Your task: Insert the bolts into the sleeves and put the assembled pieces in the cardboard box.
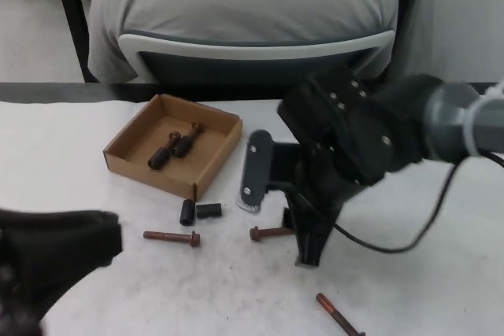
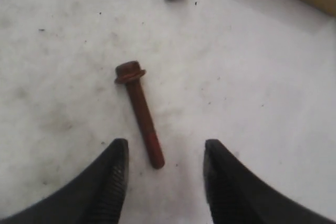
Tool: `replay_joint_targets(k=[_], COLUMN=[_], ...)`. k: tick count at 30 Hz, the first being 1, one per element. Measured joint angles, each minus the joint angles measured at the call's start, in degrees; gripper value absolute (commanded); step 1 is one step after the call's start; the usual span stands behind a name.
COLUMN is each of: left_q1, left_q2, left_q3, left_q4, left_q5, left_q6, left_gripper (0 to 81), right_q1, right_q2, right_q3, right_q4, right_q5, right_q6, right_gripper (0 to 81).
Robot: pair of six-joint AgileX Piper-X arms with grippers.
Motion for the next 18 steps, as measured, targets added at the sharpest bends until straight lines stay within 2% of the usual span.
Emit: replay_joint_targets(k=[8,18], left_q1=[-0.22,-0.20], left_q2=[-11.52,-13.06], left_q3=[5.45,7.94], left_q4=[0.24,2.02], left_q5=[4.34,7.22], left_q6=[-2.33,-3.44], left_gripper=[0.8,0.8], right_q1=[0.11,0.11], right_q2=[7.20,15.76], right_q3=[-10.33,-20.96], right_q4=[7.19,15.83], right_q5=[-1.02,-2.38], right_q6=[-0.98,-0.98], right_gripper=[43.0,43.0])
